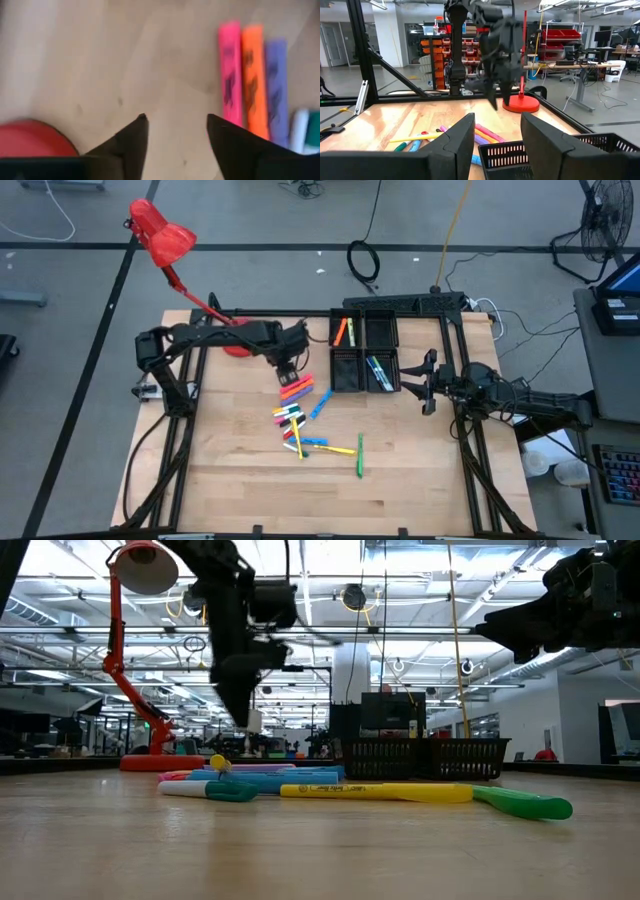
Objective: Pick & Place Markers
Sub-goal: Put the pink highlighter pen into the top left black bin
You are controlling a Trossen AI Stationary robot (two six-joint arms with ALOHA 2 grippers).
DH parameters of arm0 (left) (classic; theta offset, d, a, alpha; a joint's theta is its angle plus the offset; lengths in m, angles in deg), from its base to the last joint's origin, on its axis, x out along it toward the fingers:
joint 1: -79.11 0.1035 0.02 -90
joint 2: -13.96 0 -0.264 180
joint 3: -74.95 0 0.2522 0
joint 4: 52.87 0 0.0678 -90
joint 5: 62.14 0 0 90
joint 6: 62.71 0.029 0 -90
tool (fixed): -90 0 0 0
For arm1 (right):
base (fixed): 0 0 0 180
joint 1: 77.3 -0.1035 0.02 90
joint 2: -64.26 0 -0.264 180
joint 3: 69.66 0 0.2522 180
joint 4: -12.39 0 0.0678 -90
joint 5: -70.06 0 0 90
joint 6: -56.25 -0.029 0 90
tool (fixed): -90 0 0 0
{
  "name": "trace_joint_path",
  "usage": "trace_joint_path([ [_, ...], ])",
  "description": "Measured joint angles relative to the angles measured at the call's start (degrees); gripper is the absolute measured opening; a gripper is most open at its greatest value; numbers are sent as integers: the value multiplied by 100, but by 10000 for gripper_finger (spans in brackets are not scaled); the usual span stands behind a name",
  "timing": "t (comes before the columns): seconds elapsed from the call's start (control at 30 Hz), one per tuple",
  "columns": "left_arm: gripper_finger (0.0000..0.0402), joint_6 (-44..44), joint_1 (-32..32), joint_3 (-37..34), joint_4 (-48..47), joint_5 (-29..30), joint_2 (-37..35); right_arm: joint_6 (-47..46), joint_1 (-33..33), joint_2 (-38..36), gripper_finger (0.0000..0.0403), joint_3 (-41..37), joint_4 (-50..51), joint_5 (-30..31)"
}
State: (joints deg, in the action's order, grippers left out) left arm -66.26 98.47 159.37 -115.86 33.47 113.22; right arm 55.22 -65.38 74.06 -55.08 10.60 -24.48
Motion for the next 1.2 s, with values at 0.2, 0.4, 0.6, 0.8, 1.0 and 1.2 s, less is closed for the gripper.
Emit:
trace_joint_path([
  [0.2,286,-103,-53,-720,469,-527,0,0,-2,0,146,0,0,0],
  [0.4,317,-289,-154,-1103,1044,-558,0,0,0,0,146,-1,0,-1],
  [0.6,322,-251,-149,-1195,1617,-554,0,2,0,0,146,0,0,-2],
  [0.8,310,-124,-149,-1195,2148,-553,0,0,-2,0,146,0,0,-1],
  [1.0,299,-20,-151,-1195,2304,-177,0,0,-1,0,146,-1,0,0],
  [1.2,277,24,-149,-1198,2298,-88,0,0,-2,0,146,0,0,-2],
])
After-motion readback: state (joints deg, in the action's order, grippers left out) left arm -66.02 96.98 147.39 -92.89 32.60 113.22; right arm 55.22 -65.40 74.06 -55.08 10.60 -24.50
